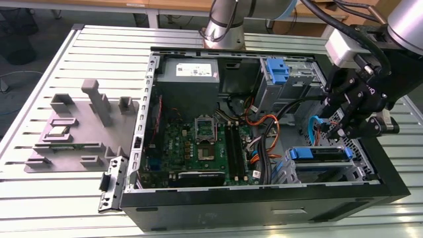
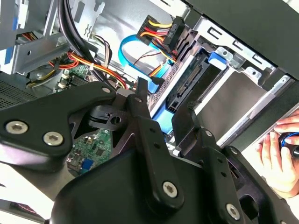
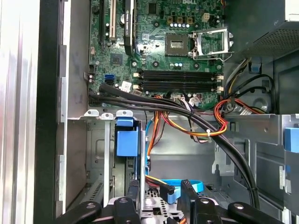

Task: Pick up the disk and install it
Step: 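Insert the disk into the insertion slot, then insert the first disk wire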

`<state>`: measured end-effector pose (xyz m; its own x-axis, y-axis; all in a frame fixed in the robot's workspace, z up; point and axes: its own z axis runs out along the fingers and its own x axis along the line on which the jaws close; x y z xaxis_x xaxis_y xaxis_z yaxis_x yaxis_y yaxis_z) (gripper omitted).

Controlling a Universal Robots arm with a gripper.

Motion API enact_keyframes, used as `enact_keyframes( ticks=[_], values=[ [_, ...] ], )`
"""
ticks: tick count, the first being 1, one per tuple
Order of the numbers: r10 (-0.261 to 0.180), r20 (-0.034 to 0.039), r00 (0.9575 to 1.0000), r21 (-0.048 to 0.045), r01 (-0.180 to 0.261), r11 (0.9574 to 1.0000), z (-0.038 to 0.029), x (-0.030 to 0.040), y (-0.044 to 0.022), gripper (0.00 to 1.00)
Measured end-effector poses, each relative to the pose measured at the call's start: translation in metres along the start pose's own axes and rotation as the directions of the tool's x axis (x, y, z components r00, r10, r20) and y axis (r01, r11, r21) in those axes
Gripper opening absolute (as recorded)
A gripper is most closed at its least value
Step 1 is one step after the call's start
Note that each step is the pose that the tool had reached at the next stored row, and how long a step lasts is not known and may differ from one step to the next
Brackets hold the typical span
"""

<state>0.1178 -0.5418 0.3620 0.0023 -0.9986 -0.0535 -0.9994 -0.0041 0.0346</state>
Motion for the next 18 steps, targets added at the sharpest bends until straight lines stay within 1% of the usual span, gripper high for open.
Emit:
enact_keyframes(
  ticks=[18],
  values=[
    [0.0, -0.0001, 1.0, 0.0, 0.0, 1.0, -0.0001, 0.0019, -0.0001, 0.48]
  ],
)
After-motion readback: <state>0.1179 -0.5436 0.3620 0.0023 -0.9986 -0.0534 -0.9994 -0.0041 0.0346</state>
